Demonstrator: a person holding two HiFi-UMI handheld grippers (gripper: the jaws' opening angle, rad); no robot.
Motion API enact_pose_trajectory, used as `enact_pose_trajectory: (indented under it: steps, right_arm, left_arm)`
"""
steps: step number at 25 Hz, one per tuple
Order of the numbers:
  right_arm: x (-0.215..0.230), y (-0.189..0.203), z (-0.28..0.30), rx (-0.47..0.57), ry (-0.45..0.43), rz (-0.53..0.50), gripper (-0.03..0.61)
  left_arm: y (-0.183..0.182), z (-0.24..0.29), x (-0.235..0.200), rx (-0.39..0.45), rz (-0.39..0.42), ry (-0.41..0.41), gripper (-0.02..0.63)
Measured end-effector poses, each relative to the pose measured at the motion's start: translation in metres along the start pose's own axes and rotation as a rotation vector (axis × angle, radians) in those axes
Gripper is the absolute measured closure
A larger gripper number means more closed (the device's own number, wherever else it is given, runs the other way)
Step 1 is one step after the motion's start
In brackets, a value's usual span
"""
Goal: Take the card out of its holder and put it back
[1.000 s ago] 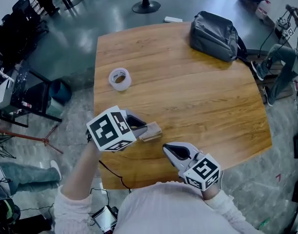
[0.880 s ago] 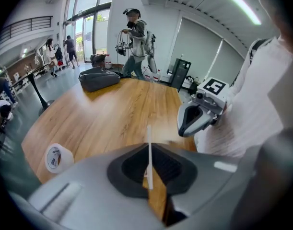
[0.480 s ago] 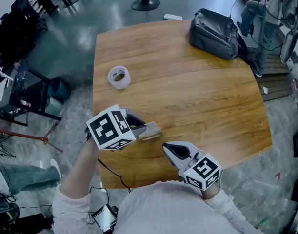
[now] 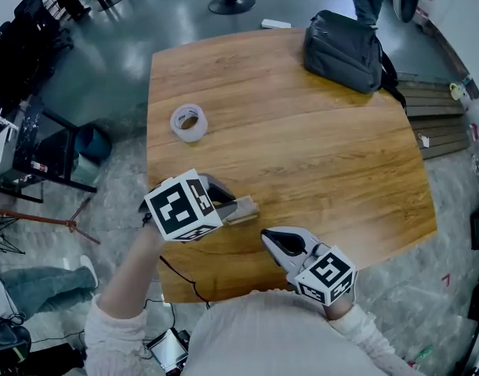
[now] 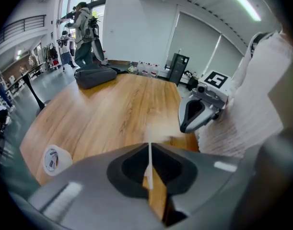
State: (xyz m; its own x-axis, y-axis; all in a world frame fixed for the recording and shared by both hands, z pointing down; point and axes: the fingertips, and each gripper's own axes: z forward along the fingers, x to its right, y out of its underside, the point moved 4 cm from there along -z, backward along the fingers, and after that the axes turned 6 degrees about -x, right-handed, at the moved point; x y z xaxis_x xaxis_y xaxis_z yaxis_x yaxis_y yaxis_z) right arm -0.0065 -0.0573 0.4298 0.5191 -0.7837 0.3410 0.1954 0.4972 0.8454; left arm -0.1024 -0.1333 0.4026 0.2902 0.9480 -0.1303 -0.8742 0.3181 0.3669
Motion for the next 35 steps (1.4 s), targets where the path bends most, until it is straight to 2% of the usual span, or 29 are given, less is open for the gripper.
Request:
enact_pose_trajectory:
  steps: [23, 35]
  right_arm:
    - [0.006, 0.017, 0.004, -0.044, 0.014, 0.051, 0.58]
    - [0.004, 0.024, 0.004, -0.053, 0.015, 0.066, 0.58]
  left_arm:
    - [0.01, 0.042, -0.004, -0.038, -0.019, 0.058, 0.594]
    - [0.011, 0.046, -0.006, -0.004, -0.024, 0.053, 0.592]
